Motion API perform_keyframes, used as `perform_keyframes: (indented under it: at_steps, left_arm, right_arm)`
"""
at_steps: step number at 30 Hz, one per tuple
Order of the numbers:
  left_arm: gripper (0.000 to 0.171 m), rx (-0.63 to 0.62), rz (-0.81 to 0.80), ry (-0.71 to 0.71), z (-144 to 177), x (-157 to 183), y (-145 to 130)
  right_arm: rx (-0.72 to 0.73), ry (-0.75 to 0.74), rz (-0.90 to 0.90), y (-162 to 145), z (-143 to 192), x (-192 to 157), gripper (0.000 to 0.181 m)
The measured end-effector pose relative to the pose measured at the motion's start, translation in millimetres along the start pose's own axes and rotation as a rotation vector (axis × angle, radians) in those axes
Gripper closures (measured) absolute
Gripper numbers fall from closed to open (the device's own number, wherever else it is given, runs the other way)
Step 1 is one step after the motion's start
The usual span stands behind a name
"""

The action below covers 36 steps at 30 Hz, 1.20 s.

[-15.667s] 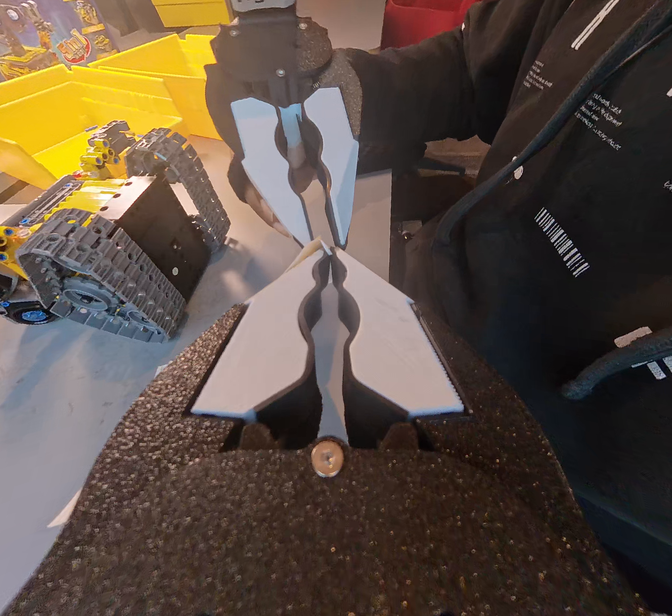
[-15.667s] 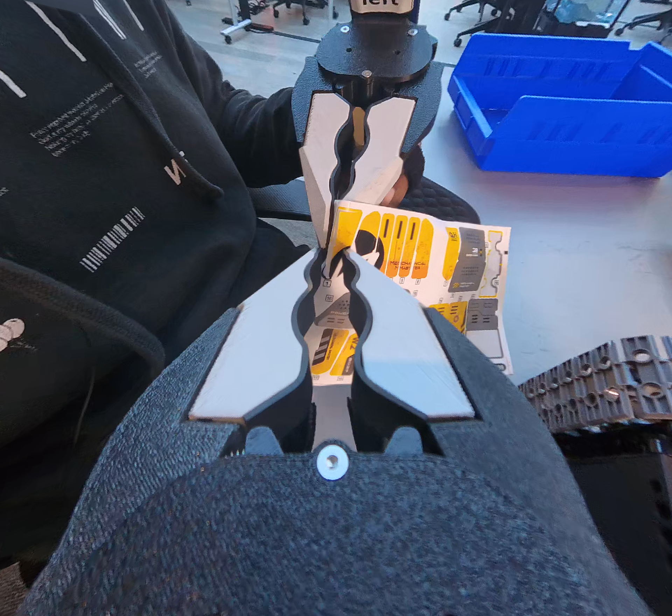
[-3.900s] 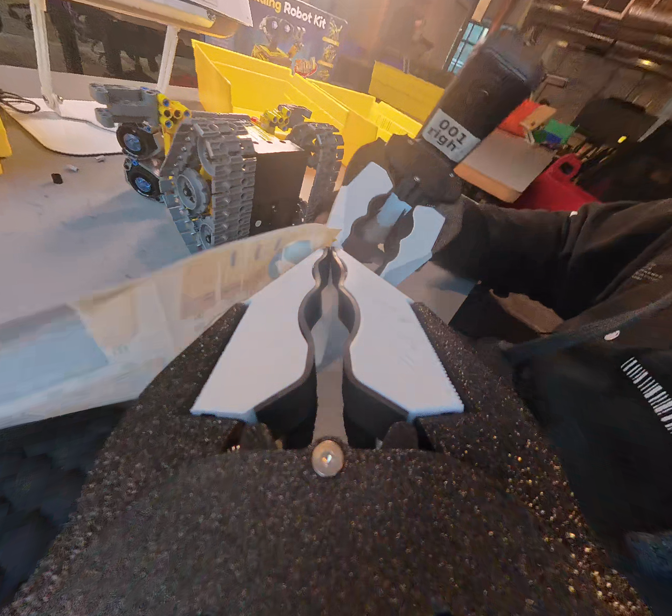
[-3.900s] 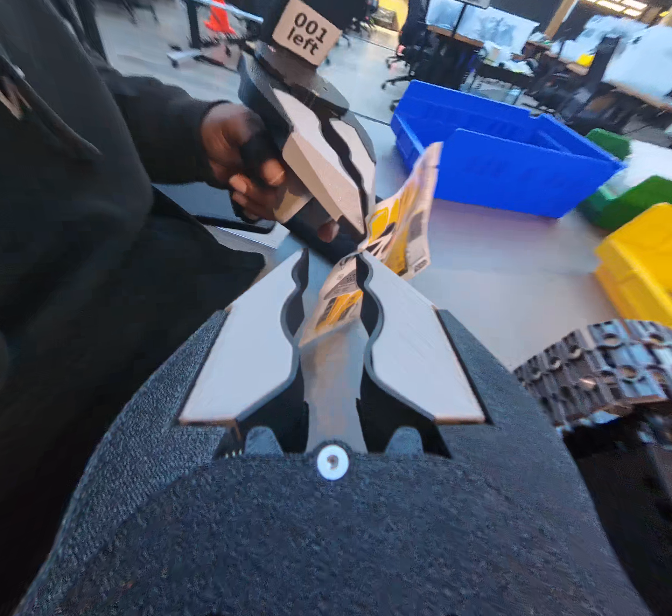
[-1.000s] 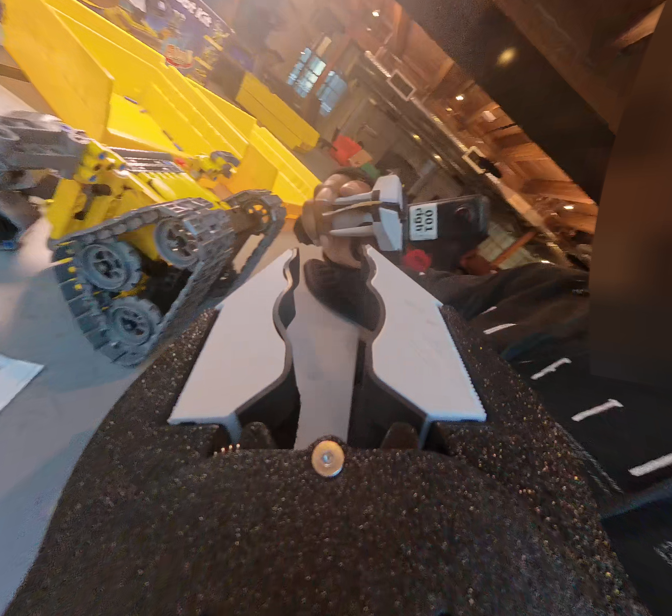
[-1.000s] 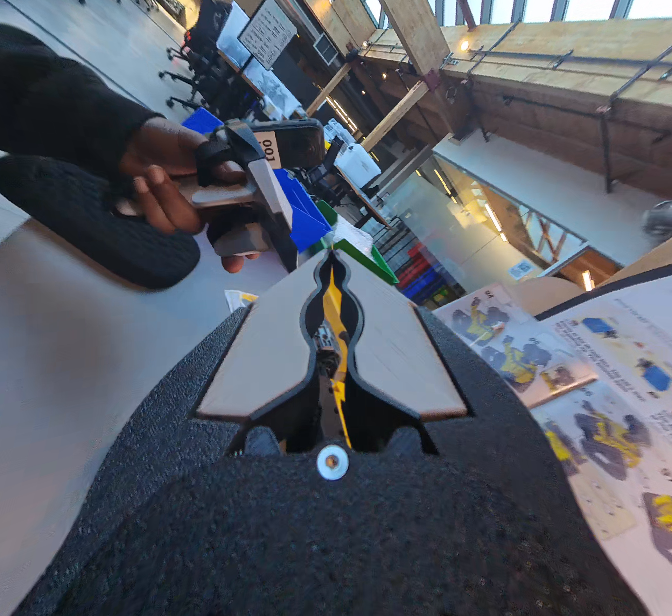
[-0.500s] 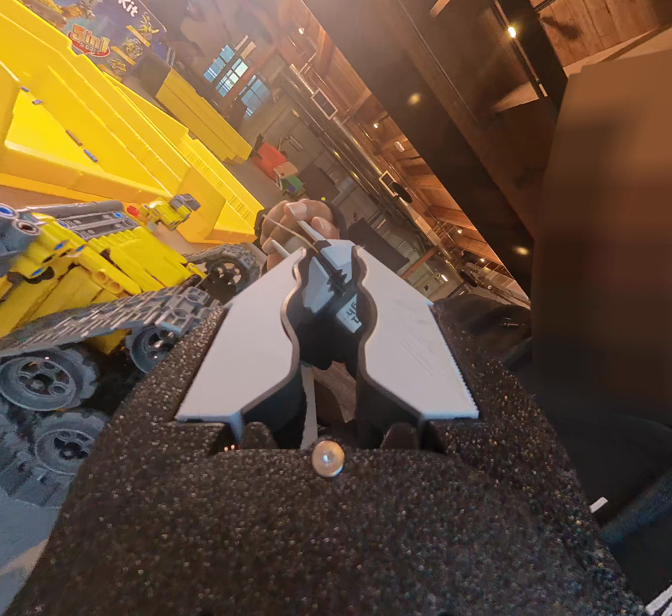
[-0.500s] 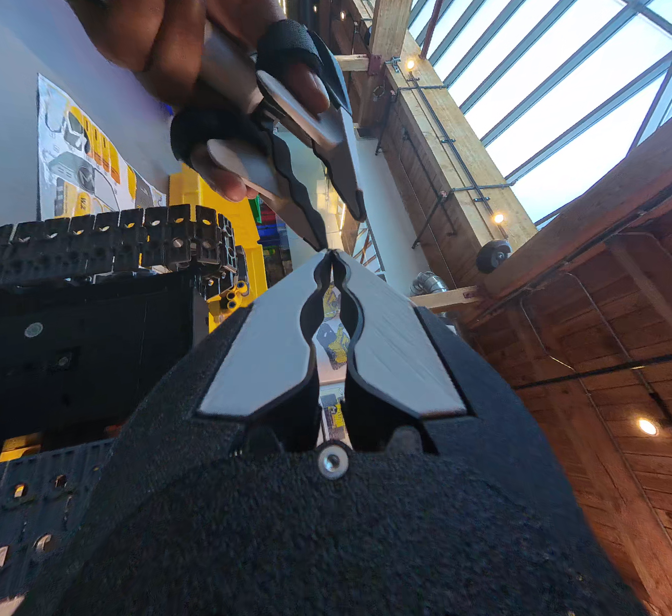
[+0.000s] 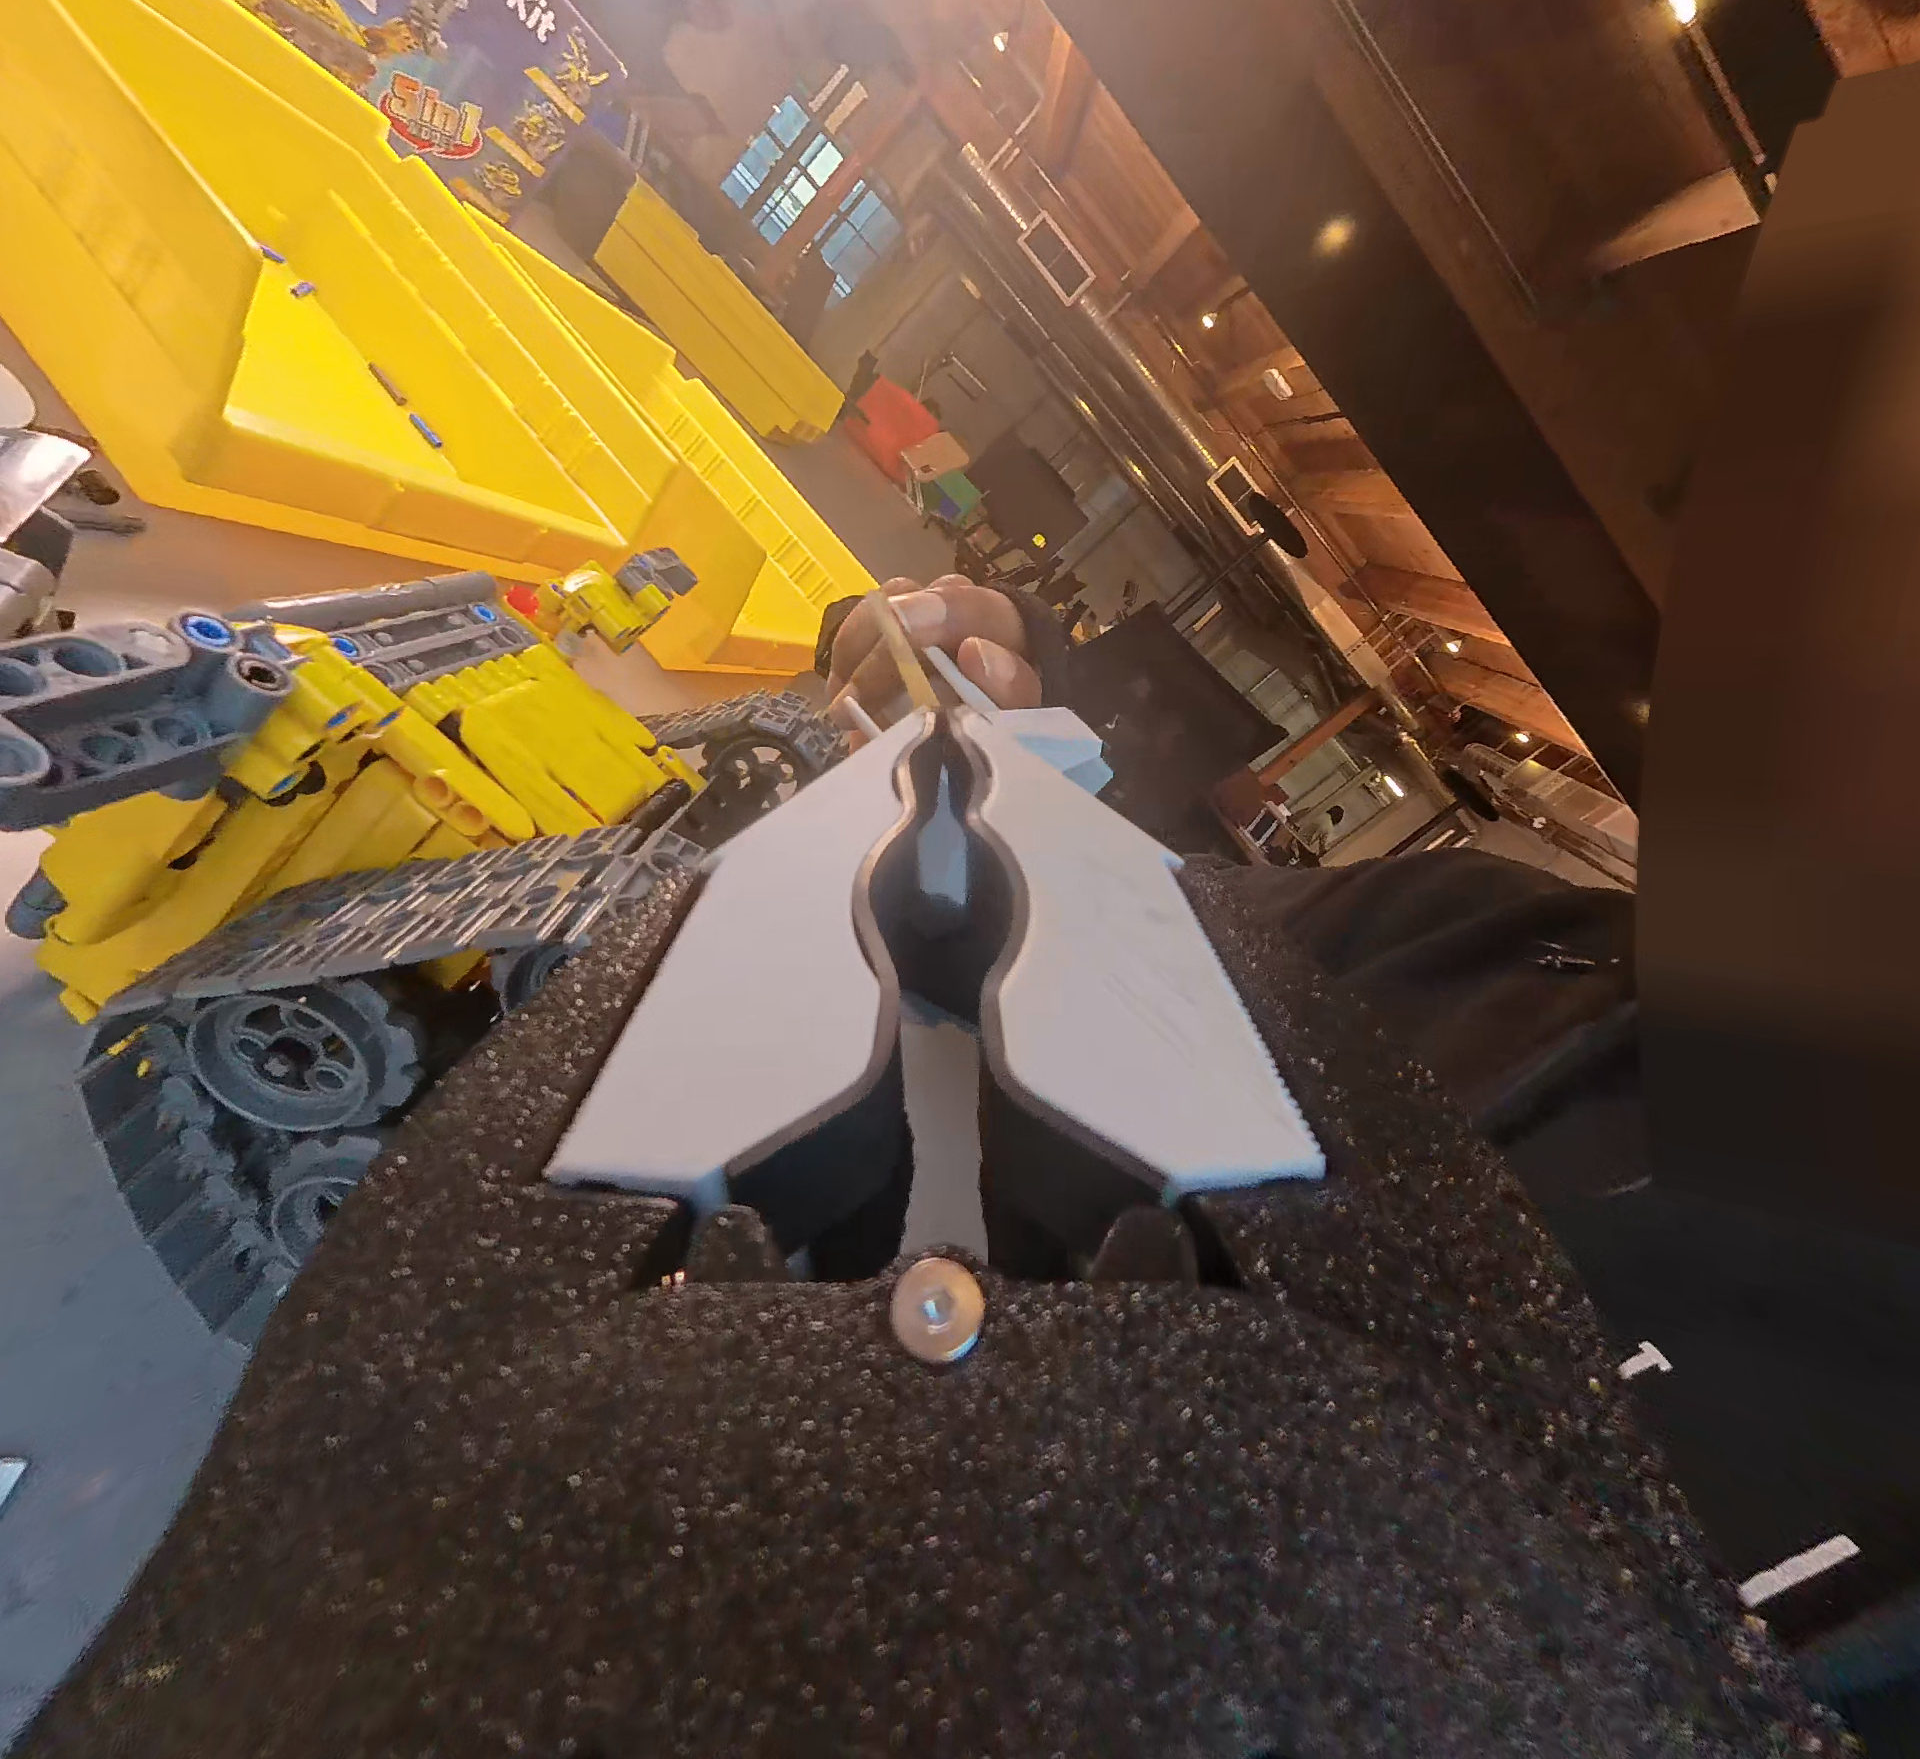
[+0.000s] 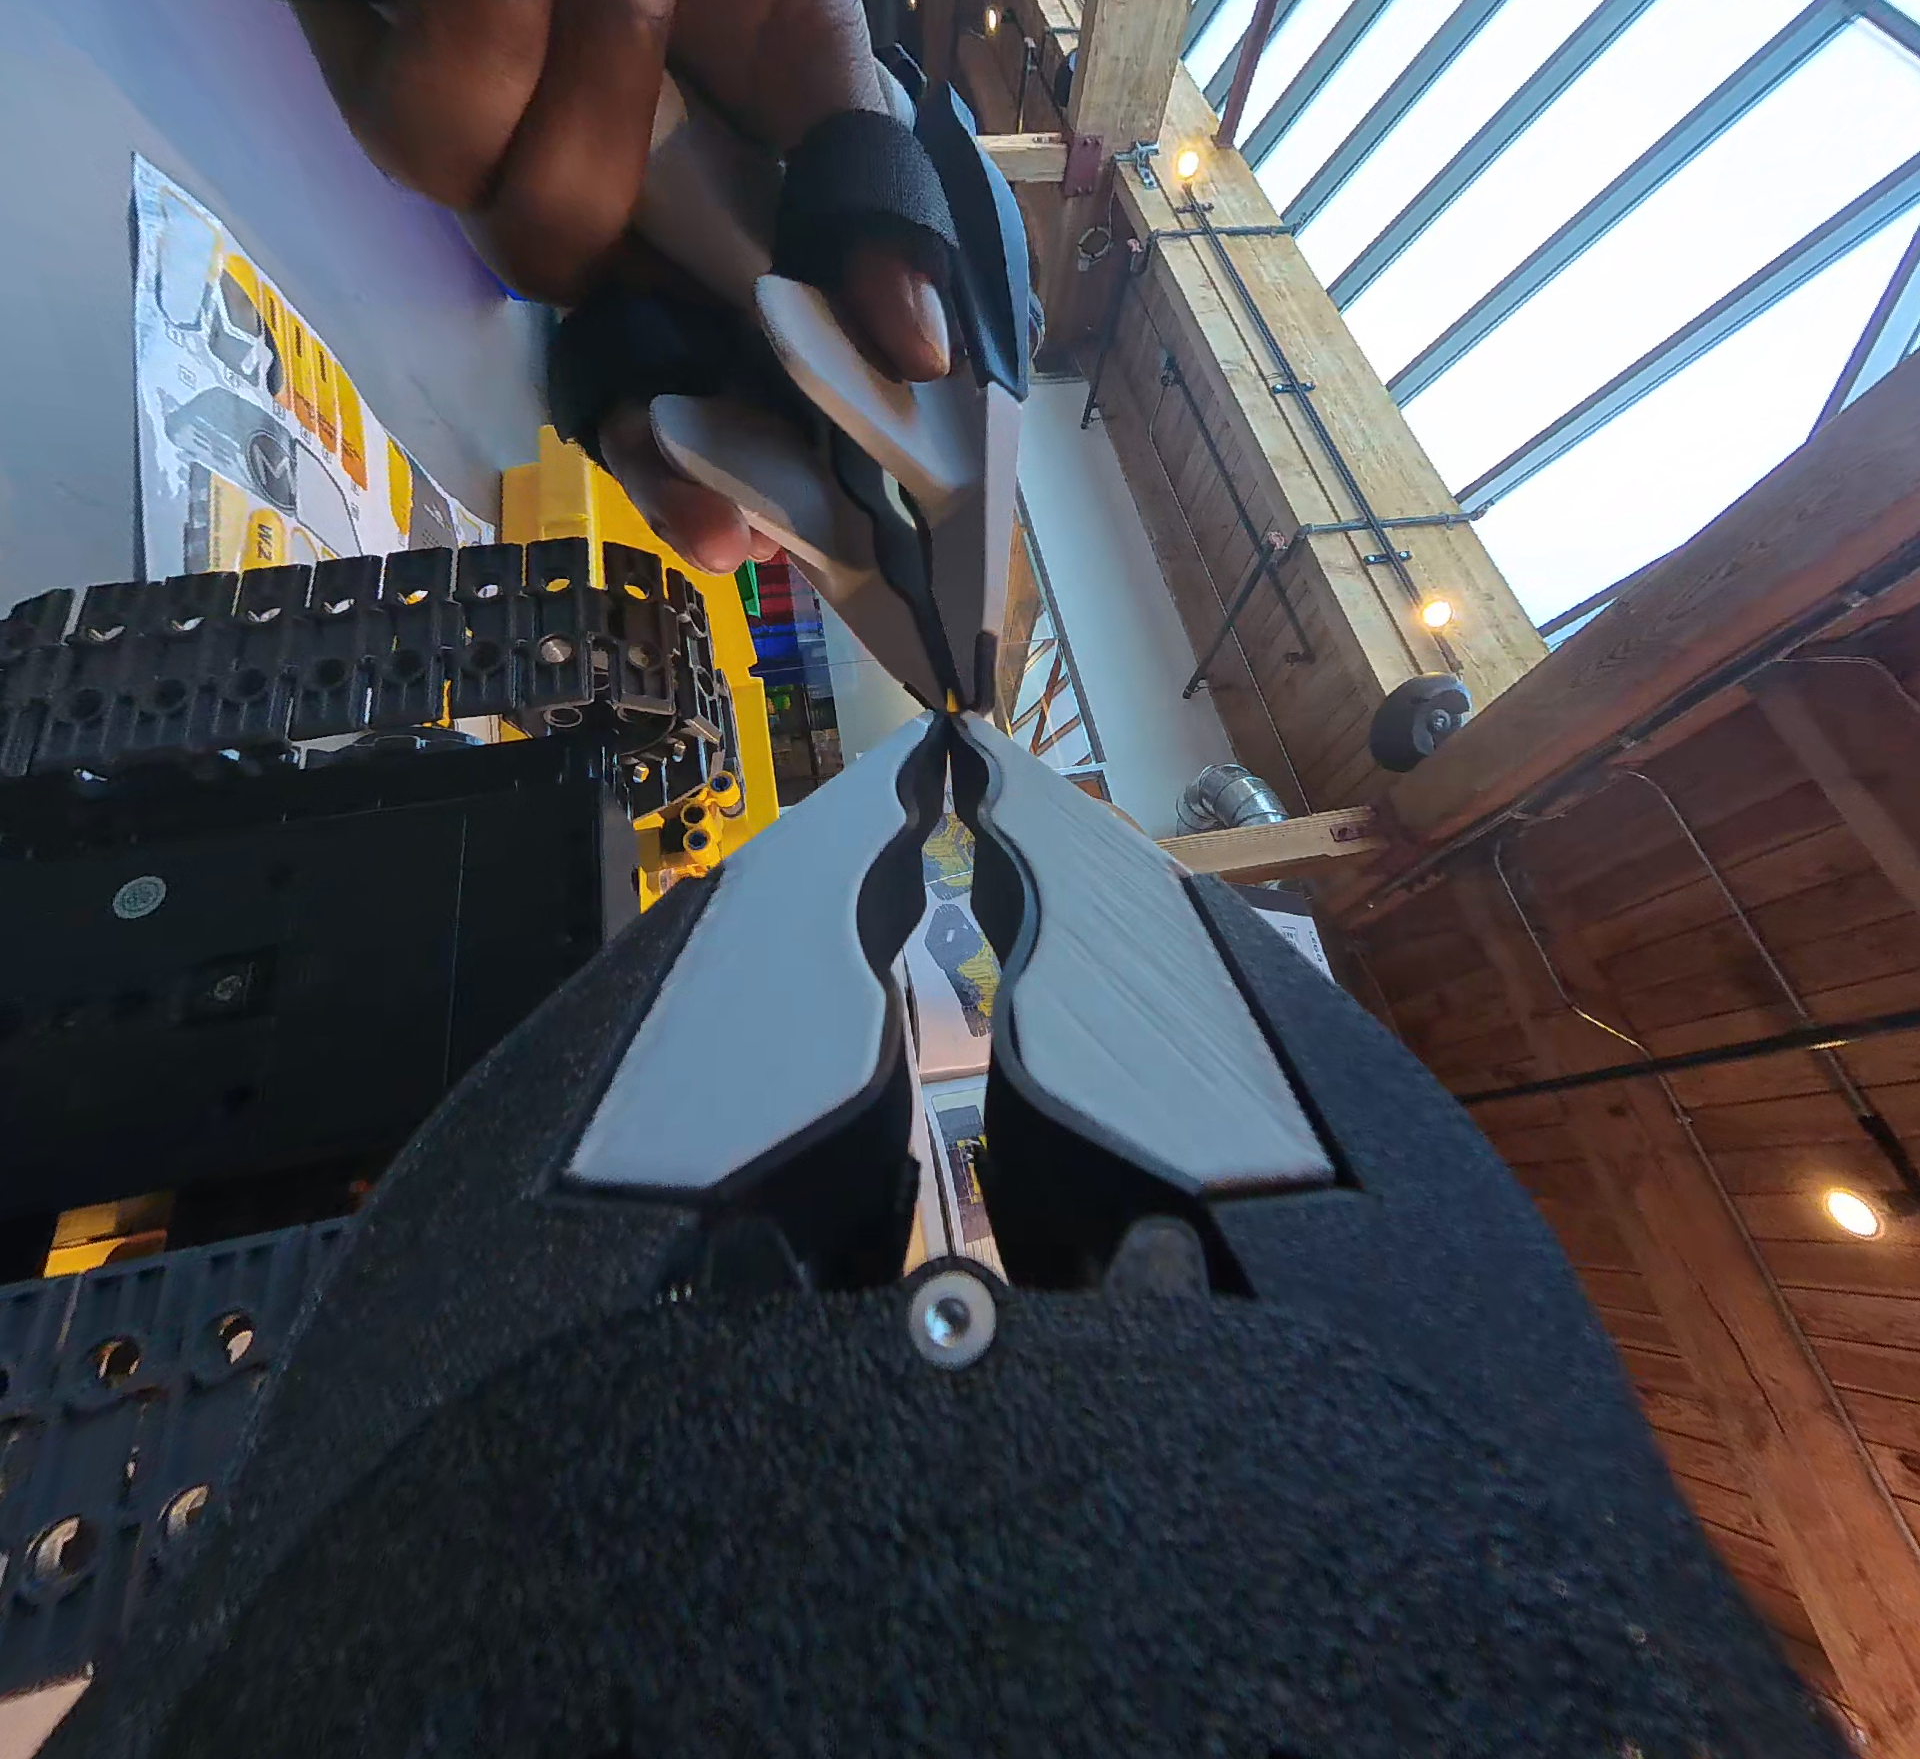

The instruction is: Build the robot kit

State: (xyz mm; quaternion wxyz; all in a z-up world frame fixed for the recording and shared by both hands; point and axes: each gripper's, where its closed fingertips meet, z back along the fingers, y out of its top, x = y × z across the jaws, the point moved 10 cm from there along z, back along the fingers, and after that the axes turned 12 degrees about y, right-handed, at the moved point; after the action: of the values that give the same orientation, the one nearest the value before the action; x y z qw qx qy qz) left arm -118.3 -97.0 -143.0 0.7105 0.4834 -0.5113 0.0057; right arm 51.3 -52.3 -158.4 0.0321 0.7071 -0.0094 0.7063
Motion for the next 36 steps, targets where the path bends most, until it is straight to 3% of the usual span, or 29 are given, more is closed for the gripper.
perform_keyframes:
  at_steps: [6, 10, 18, 25, 36]
  left_arm:
    - [0.171, 0.002, -0.061, 0.025, -2, 2, 2]
    - [0.171, 0.012, -0.132, 0.020, -5, 4, 10]
    - [0.171, 0.130, -0.259, 0.033, -5, 0, 43]
    - [0.171, 0.174, -0.194, 0.011, 0, -28, 34]
    - [0.171, 0.127, -0.149, 0.020, 7, -53, 30]
  right_arm:
    - [-0.005, -0.005, -0.026, -1, 1, 2, 0.181]
    - [0.010, -0.025, -0.151, -7, 2, 12, 0.168]
    - [0.125, 0.001, -0.610, -35, 15, 39, 0.149]
    - [0.271, 0.218, -1.135, -77, 16, 41, 0.154]
    - [0.249, 0.404, -1.230, -98, 13, 40, 0.157]
